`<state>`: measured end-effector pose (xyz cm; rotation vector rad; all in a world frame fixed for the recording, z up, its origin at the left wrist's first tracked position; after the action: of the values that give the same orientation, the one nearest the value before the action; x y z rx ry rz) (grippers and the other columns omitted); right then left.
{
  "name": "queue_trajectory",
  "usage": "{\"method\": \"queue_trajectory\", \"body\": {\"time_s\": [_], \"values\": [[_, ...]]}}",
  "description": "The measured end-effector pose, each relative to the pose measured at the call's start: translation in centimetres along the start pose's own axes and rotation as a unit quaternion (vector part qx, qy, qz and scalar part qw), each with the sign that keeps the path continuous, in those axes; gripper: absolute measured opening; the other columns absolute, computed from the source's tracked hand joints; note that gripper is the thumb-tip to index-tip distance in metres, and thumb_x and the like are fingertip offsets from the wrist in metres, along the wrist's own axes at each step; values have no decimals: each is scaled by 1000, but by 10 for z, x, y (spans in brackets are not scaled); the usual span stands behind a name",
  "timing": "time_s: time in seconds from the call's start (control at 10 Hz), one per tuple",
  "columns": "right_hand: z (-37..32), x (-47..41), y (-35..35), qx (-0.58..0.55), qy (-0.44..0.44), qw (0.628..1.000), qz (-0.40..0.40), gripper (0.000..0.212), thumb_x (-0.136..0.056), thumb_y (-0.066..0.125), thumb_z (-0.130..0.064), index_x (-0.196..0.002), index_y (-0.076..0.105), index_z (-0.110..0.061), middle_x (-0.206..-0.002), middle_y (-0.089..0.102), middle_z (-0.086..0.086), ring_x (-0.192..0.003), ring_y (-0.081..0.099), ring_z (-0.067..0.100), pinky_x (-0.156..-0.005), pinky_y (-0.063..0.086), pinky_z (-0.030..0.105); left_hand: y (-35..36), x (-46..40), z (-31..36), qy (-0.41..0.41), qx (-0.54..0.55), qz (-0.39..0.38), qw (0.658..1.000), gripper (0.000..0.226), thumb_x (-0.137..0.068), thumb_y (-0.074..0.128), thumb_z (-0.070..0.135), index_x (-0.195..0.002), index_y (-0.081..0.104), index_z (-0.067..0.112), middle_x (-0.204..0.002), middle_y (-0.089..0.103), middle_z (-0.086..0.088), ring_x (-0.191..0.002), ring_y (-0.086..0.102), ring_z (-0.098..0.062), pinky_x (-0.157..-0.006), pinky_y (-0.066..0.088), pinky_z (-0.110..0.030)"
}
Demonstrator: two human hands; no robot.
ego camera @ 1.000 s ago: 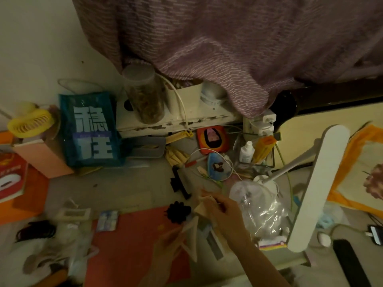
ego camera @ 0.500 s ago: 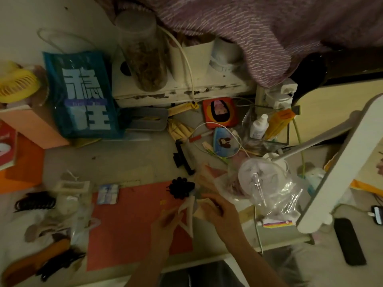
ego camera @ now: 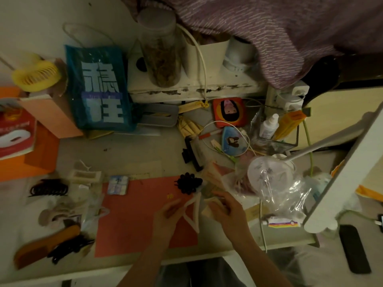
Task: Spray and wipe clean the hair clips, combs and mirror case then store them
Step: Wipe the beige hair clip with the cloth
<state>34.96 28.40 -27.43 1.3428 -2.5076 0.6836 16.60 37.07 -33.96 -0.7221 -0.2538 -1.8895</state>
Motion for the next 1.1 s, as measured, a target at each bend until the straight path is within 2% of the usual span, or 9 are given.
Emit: {"method": "queue_trajectory", "body": {"time_s": [0.1, 0.3, 0.4, 0.5, 0.6, 0.7, 0.8, 1.0, 1.1], "values": [[-10, -1, 8, 18, -11, 1000, -16, 18, -89, 65, -18, -105, 64, -25, -101, 66, -9, -91, 63, 8, -80, 51, 24, -19, 6, 8, 22, 5, 30, 999, 20, -85, 69, 11, -97, 68, 27, -95, 71, 5, -83, 68, -15, -62, 54, -18], [-46, 6, 45, 15, -54, 997, -61, 16, -89, 65, -22, -100, 63, -32, -90, 64, -22, -82, 61, -10, -65, 47, 8, -83, 27, 25, 77, -14, 125, 989, 18, -79, 76, 15, -93, 68, 24, -93, 71, 7, -81, 66, -3, -67, 51, -12], [-64, 13, 72, -8, -57, 994, -89, 16, -88, 66, -18, -96, 63, -32, -86, 67, -13, -72, 65, 0, -56, 50, 15, -120, 37, 23, 76, -17, 168, 983, 29, -78, 77, 19, -104, 65, 23, -99, 65, 11, -88, 61, 0, -78, 46, -16], [-75, 20, 103, 9, -43, 991, -127, 16, -88, 67, -25, -104, 64, -28, -99, 66, -5, -81, 67, 13, -66, 58, 31, -156, 44, 20, 74, -2, 189, 979, 33, -80, 76, 15, -110, 64, 17, -111, 63, 1, -100, 60, -14, -86, 47, -23], [-86, 25, 134, 12, -31, 990, -139, 15, -87, 68, -24, -101, 64, -27, -101, 64, -5, -91, 64, 19, -80, 57, 45, -199, 53, 17, 76, 19, 230, 970, 25, -80, 76, 15, -102, 66, 18, -106, 65, -2, -96, 61, -16, -74, 45, -12], [-95, 30, 165, 35, -37, 988, -147, 12, -86, 70, -24, -95, 64, -29, -97, 65, -7, -93, 63, 15, -86, 53, 42, -242, 55, 7, 68, 11, 240, 968, 27, -79, 76, 15, -104, 66, 17, -101, 66, -9, -91, 63, -26, -81, 52, -33], [-101, 36, 198, 42, -42, 990, -130, 13, -84, 72, -21, -95, 66, -25, -94, 68, -6, -90, 63, 14, -81, 52, 31, -286, 51, -1, 75, -5, 228, 971, 26, -78, 77, 13, -102, 67, 17, -111, 63, -4, -101, 60, -19, -93, 50, -39], [-99, 58, 265, 14, -10, 998, -53, 13, -86, 68, -11, -99, 67, -8, -90, 69, 4, -84, 64, 15, -69, 46, 13, -363, 18, -12, 94, -59, 156, 981, 39, -77, 78, 18, -114, 64, 17, -114, 57, 6, -107, 52, -11, -92, 39, -19], [-97, 73, 292, 19, 3, 1000, -20, 10, -87, 67, -10, -97, 67, -9, -87, 71, 7, -82, 66, 19, -64, 47, 18, -385, 4, -18, 91, -67, 106, 988, 43, -75, 80, 20, -114, 62, 19, -113, 54, 9, -105, 50, -7, -80, 36, -5]]}}
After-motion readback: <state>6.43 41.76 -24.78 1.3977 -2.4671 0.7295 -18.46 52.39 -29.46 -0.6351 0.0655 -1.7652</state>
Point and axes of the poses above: each hand's wrist, its own x-axis away from the middle knuckle, its own y-axis out of the palm, z = x × y, the point moved 9 cm from there along -x, towards the middle knuckle
